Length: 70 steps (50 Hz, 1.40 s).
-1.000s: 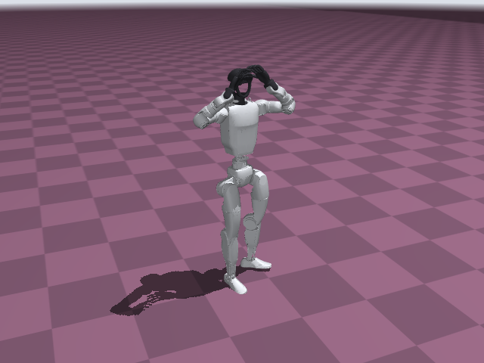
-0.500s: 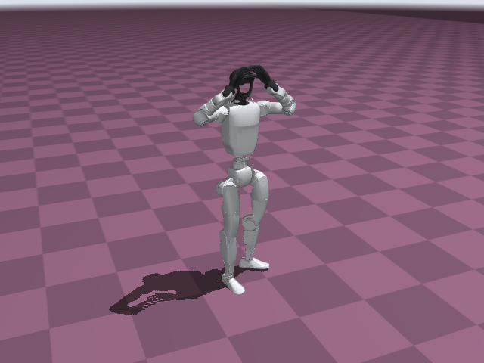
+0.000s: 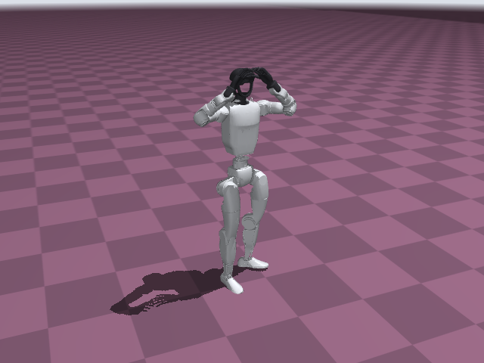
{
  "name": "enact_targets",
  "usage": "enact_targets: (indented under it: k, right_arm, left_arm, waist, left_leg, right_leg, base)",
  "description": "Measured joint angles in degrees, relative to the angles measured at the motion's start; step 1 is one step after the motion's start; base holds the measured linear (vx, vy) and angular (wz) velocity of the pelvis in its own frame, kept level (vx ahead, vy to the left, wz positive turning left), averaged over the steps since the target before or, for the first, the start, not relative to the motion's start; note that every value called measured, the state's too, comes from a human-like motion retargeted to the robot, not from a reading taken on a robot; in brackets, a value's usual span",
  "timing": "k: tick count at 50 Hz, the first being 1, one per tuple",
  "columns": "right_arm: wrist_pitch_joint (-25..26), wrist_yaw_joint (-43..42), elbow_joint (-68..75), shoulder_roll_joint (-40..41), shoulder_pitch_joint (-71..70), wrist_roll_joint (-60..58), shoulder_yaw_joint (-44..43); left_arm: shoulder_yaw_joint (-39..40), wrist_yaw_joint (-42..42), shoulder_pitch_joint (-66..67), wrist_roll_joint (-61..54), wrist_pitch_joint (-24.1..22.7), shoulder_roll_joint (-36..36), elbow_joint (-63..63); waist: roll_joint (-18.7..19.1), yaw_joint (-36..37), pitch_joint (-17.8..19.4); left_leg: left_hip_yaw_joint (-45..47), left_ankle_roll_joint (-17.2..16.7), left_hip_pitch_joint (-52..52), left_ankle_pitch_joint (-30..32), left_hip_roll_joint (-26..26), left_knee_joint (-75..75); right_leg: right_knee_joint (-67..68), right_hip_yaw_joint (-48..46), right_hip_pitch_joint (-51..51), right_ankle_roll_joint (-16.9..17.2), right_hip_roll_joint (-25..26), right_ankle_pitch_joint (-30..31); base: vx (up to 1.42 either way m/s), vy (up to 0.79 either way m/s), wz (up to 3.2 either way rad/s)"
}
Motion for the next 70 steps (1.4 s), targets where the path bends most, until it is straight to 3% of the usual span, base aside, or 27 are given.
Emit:
enact_targets:
  k: [6, 8, 10, 12, 21, 22, 23, 24, 25, 26, 70]
  right_arm:
    - [-1.1, -1.4, 0.2, -0.3, -0.2, -0.6, 0.0]
    - [-1.3, -0.8, 0.2, 0.2, -0.3, 0.4, 0.2]
    - [-1.4, -0.5, 0.2, 0.3, -0.2, 0.8, 0.2]
    - [-1.1, -1.0, 0.3, -0.7, -0.3, -0.4, -0.1]
    - [-1.1, -1.2, 0.5, -0.6, -0.1, -0.5, -0.5]
    - [-1.2, -0.9, 0.4, -0.3, -0.1, 0.0, -0.4]
    - [-1.5, -0.2, 0.2, 0.7, -0.1, 1.5, 0.0]
    - [-1.4, -0.4, 0.2, 0.3, -0.1, 1.1, -0.1]
    - [-1.1, -1.1, 0.3, -0.8, -0.2, -0.3, -0.4]
    - [-1.1, -1.1, 0.4, -0.6, -0.2, -0.3, -0.4]
    - [-1.2, -0.8, 1.0, -0.7, 0.6, -0.3, -1.7]
  left_arm:
    - [0.4, 6.5, -0.6, 4.7, -3.2, -0.7, 0.1]
    - [0.9, 3.0, 0.8, -7.9, -6.1, -3.1, -1.6]
    - [1.3, 0.8, 1.3, -13.0, -7.1, -3.6, -2.0]
    - [0.8, 4.0, -0.8, 2.8, -3.6, -0.1, 0.4]
    - [0.6, 5.8, -0.8, 3.8, -3.4, -0.1, 0.4]
    - [1.0, 3.7, 0.0, -3.5, -4.7, -1.3, -0.6]
    - [2.3, -2.4, 2.3, -24.2, -8.5, -4.9, -3.6]
    - [2.3, -1.2, 1.5, -18.1, -7.5, -3.5, -2.4]
    - [1.7, 3.8, -1.0, 1.5, -4.1, 0.5, 0.8]
    - [1.4, 4.6, -0.9, 2.2, -3.8, 0.3, 0.6]
    - [1.4, 5.5, -0.3, 3.4, -3.2, 0.6, 0.0]
  waist:
    - [0.0, 0.5, 0.1]
    - [0.0, 0.6, 0.3]
    - [0.0, 0.8, 0.2]
    - [0.2, 0.7, 0.0]
    - [0.3, 1.1, -0.2]
    - [0.3, 1.2, -0.2]
    - [0.2, 1.4, 0.1]
    - [0.3, 1.3, 0.0]
    - [0.5, 1.1, -0.2]
    - [0.5, 1.2, -0.3]
    - [1.0, 1.5, -0.8]
  left_leg:
    - [-0.3, -0.4, -0.2, 0.1, 0.1, -0.1]
    - [-0.6, -0.3, -0.1, 0.0, -0.1, -0.1]
    - [-0.7, -0.3, -0.2, 0.0, -0.1, -0.1]
    - [-0.8, -0.4, -0.3, 0.0, 0.0, 0.0]
    - [-0.9, -0.4, -0.3, -0.2, 0.0, 0.0]
    - [-0.9, -0.3, -0.3, -0.2, -0.1, -0.1]
    - [-0.9, -0.1, -0.1, -0.3, -0.4, -0.2]
    - [-0.9, -0.1, -0.1, -0.3, -0.3, -0.2]
    - [-0.8, -0.4, -0.2, -0.2, -0.1, 0.0]
    - [-0.7, -0.4, -0.2, -0.2, 0.0, 0.0]
    - [-0.6, -0.2, 0.4, -1.0, 0.4, 0.4]
  right_leg:
    - [0.0, -0.5, 0.0, 0.0, 0.1, -0.1]
    - [0.0, -0.7, 0.2, 0.0, -0.2, -0.2]
    - [-0.1, -0.7, 0.2, 0.0, -0.2, -0.2]
    - [-0.1, -0.9, 0.1, 0.0, -0.1, -0.2]
    - [-0.1, -1.0, 0.2, 0.0, -0.2, -0.4]
    - [-0.1, -1.0, 0.2, 0.0, -0.3, -0.5]
    - [-0.1, -0.9, 0.3, 0.0, -0.6, -0.6]
    - [-0.1, -1.0, 0.3, 0.0, -0.5, -0.6]
    - [-0.1, -1.0, 0.3, 0.0, -0.2, -0.6]
    - [-0.1, -0.9, 0.3, 0.0, -0.2, -0.5]
    - [-0.2, -1.2, 0.9, 0.0, 0.1, -1.2]
  base:
    - [0.00, 0.00, 0.00]
    - [0.00, 0.00, 0.00]
    - [0.00, 0.00, 0.00]
    - [0.00, 0.00, 0.00]
    - [0.00, 0.00, 0.00]
    - [0.00, 0.00, 0.00]
    - [0.00, 0.00, 0.00]
    - [0.00, 0.00, 0.00]
    - [0.00, 0.00, 0.00]
    - [0.00, 0.00, 0.00]
    - [0.00, 0.00, 0.00]
